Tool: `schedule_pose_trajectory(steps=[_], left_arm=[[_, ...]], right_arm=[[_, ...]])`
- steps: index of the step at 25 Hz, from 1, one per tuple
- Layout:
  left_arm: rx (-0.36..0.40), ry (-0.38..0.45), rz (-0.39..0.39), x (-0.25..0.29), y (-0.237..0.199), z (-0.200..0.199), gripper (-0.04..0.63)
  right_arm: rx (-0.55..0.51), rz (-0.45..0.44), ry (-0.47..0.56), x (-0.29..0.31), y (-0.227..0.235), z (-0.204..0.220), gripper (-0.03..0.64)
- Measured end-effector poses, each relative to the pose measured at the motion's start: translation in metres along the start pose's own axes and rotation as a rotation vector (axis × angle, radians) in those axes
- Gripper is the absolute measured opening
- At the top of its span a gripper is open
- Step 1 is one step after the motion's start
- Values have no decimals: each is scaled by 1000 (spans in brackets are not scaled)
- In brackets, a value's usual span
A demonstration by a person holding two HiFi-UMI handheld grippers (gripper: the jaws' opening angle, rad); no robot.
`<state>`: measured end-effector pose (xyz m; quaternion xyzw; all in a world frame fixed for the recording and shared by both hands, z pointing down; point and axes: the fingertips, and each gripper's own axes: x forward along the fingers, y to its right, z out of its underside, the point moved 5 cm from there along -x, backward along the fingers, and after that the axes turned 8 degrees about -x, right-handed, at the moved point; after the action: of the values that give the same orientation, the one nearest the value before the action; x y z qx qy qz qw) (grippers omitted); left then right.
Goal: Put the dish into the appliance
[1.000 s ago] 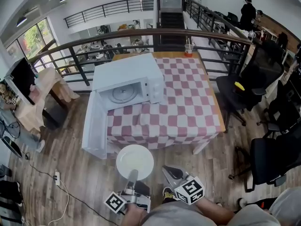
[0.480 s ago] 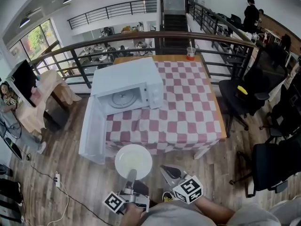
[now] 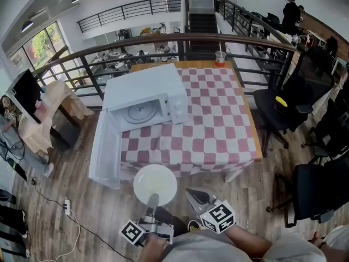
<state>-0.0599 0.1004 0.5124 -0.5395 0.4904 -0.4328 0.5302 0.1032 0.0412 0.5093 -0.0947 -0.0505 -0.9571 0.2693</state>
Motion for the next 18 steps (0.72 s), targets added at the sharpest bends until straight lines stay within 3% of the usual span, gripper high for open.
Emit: schedule_pose_trajectory(steps=[18], left_arm=[[-4,23,8,-1,-1,-5,29]], right_arm=[[-4,-21,-7,8,-2,3,-1]])
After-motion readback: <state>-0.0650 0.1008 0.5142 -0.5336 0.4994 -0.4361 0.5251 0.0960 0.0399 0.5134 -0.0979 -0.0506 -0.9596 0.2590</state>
